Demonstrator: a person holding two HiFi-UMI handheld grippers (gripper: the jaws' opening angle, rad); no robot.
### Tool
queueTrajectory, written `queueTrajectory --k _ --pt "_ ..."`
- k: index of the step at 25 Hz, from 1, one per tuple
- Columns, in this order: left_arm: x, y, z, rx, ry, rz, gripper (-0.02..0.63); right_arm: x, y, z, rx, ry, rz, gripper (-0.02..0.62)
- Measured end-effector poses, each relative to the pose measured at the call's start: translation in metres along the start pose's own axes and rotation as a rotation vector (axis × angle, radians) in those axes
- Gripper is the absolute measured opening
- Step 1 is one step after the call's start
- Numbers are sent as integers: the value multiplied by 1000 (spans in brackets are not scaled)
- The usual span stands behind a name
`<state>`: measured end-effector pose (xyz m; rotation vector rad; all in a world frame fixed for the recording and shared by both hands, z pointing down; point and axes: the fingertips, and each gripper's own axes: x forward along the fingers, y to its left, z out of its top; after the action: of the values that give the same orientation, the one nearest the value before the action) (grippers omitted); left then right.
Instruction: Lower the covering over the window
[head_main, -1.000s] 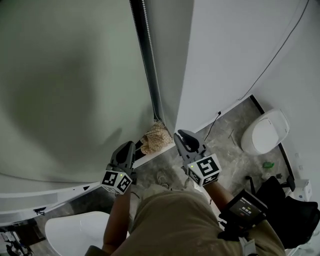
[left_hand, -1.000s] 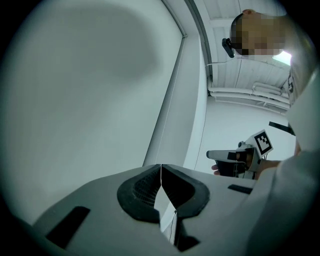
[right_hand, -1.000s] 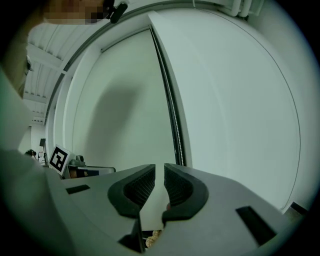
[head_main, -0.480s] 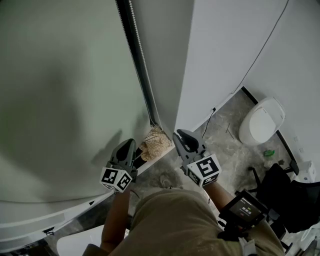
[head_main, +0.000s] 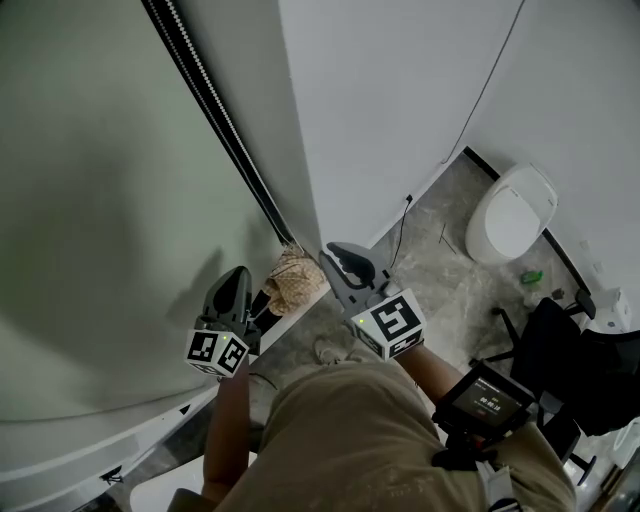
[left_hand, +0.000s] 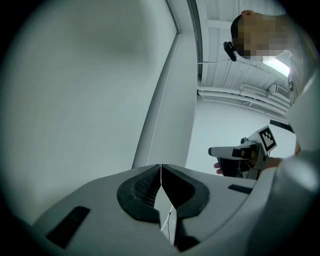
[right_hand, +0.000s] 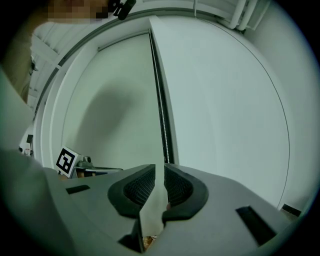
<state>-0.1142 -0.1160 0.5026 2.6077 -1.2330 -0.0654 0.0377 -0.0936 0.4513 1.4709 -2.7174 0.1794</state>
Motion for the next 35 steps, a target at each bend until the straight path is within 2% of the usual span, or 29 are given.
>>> queueTrajectory --k 3,8,14,25,30,35 --pt "1 0 1 8 -5 21 21 -1 4 1 -9 4 34 43" --pt "51 -44 14 12 -9 78 21 -27 -50 18 0 16 93 42" --pt "114 -64 9 23 5 122 21 -24 -115 16 17 19 148 43" --pt "81 -70 6 17 -49 202 23 -39 -90 1 7 32 228 43" --pt "87 -64 12 16 -59 200 23 -35 -83 9 1 26 251 43" --pt "110 -52 19 15 -37 177 23 -28 -84 19 5 17 230 43"
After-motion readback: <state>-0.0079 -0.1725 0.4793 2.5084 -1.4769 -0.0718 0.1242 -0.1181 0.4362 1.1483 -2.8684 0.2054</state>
